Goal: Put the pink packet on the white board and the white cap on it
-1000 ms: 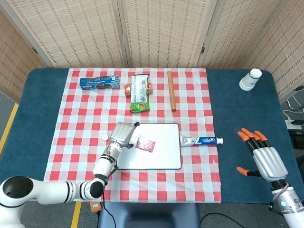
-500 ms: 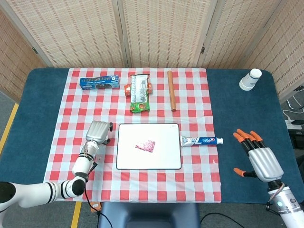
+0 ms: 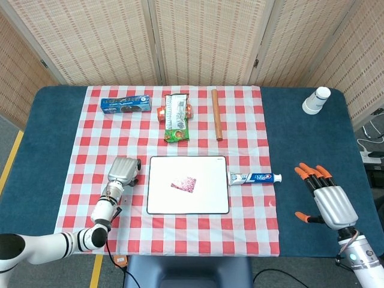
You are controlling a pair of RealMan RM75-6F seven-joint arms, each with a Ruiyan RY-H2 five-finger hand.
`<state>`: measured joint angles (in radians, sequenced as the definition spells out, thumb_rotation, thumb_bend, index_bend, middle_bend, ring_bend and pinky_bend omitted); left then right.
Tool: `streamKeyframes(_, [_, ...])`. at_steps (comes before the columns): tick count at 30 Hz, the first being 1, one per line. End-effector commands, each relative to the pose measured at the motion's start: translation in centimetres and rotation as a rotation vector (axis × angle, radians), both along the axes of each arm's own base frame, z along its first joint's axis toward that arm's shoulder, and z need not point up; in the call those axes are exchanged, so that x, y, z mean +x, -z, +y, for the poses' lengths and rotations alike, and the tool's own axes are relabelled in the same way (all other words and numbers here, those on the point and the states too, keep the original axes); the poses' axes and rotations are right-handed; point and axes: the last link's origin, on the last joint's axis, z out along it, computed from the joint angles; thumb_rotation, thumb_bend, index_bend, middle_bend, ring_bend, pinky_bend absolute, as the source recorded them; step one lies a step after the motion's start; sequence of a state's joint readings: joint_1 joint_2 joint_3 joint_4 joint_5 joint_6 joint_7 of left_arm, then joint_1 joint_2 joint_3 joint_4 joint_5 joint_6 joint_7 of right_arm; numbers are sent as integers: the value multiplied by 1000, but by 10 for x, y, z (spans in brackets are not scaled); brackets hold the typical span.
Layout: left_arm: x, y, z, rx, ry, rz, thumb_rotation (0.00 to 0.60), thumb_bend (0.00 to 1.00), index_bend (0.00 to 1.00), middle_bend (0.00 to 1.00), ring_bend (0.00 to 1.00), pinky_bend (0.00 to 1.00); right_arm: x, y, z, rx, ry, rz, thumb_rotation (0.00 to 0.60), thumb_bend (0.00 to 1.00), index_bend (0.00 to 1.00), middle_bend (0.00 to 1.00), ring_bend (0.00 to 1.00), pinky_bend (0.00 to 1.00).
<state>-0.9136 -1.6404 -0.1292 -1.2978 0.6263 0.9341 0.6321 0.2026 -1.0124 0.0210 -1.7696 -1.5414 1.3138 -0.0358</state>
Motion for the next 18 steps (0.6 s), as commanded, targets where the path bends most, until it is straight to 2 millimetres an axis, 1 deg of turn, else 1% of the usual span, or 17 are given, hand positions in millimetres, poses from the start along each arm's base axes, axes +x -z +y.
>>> streamKeyframes(1, [-1,0,0,2,-2,0,600,286,431,1000,1000,1000,0,0,0,1,1,1,548,0,0,0,0,79])
streamKeyframes(10, [-5,-4,5,8,-12,11,600,287,428,1000,1000,1000,0,0,0,1,0,2,547,0,0,0,0,79])
streamKeyframes(18, [-10,-3,4,-12,-24,22,600,286,418,1000,1000,1000,0,0,0,1,0,2,547,0,0,0,0,79])
